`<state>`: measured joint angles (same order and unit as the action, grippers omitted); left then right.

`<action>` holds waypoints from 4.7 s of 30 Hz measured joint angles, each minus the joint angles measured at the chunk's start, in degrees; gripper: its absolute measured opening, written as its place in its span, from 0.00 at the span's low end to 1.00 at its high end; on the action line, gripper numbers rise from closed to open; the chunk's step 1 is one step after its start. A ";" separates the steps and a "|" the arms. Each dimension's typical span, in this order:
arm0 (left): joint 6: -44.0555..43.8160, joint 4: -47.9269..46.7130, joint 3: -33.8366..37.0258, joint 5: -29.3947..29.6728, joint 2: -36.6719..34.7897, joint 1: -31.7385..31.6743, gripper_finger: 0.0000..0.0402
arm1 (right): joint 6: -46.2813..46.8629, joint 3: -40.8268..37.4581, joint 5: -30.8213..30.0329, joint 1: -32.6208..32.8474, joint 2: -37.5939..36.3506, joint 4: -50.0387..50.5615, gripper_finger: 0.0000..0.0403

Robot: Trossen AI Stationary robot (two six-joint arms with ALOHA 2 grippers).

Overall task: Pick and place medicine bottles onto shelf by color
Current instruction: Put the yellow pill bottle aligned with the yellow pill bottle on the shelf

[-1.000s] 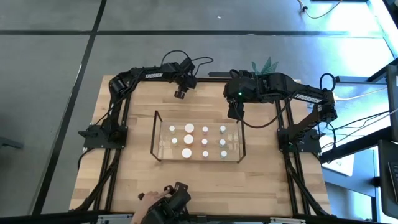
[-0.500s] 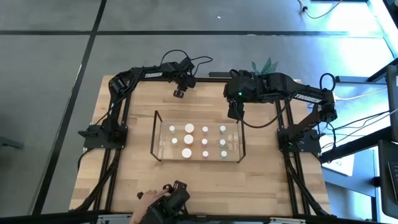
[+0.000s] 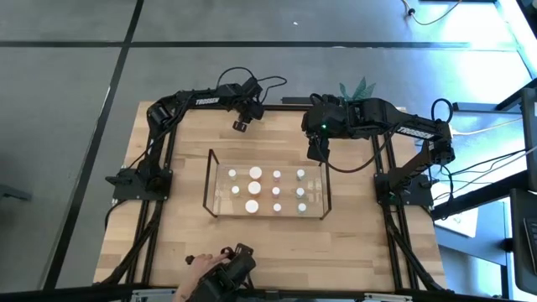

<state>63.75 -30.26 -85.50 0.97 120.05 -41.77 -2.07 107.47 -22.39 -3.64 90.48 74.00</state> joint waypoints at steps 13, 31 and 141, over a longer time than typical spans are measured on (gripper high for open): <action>-0.07 -0.29 0.01 -1.23 0.00 -0.22 0.33 | 0.01 -0.01 0.01 0.01 0.00 0.00 0.55; -0.24 0.06 -0.08 -0.94 2.16 -0.29 0.33 | 0.00 -0.01 0.02 0.02 0.00 0.03 0.55; -157.22 -47.30 0.03 -29.87 -41.62 75.69 0.25 | -20.46 -0.01 32.82 0.00 0.35 -1.40 0.55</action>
<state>-93.48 -77.56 -85.47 -28.90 78.43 33.91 -22.52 107.46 10.43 -3.64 90.83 72.60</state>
